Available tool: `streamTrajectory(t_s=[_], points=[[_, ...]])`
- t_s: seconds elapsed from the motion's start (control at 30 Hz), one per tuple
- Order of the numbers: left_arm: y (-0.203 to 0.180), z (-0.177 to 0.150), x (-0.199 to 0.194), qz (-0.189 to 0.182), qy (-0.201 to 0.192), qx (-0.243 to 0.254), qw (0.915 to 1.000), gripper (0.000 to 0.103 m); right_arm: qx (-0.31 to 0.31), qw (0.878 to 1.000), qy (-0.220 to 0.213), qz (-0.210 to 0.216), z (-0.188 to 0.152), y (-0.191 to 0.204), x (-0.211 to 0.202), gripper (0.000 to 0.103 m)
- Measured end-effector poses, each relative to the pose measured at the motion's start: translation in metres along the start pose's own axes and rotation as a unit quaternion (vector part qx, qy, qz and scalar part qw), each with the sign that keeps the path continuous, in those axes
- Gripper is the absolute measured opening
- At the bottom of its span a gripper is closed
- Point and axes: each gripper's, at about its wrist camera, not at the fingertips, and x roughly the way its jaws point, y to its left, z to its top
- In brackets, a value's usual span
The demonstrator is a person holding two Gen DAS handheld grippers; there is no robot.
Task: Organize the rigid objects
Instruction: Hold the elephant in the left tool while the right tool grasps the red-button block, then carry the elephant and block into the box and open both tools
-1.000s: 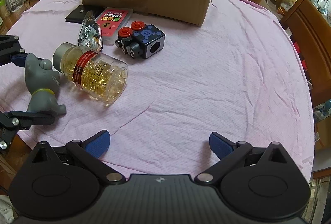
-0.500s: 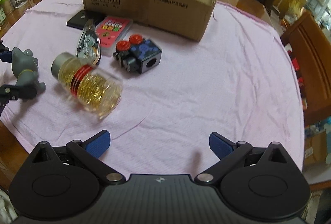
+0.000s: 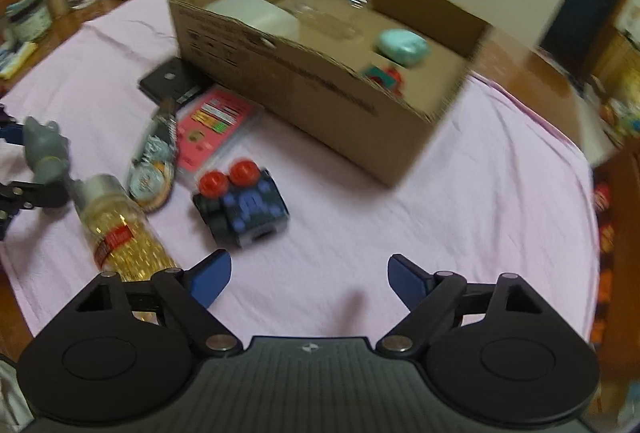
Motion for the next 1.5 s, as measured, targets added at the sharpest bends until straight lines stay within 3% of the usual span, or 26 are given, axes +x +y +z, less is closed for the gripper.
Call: streamTrajectory(t_s=[0.3,0.6,0.93,1.23,1.5], points=[[-0.001,0.002,0.002,0.014,0.000,-0.027,0.9995,0.073,-0.087,0.994,0.009,0.061,0.029,0.014,0.025,0.081],[-0.003,0.002,0.002,0.024,0.001,-0.033,0.9992,0.073,-0.107,0.990,0.020,0.089,0.039,0.027,0.043,0.057],[-0.003,0.002,0.001,0.025,0.004,-0.027,0.9993,0.073,-0.075,0.994,0.018,0.075,0.037,0.030,0.044,0.057],[-0.001,0.015,-0.006,0.028,0.032,-0.023,0.9988,0.073,-0.028,0.997,0.028,0.063,0.039,0.024,0.041,0.056],[-0.006,0.038,-0.021,0.032,0.056,0.003,0.9979,0.073,-0.022,0.998,0.023,0.057,0.046,0.017,0.021,0.056]])
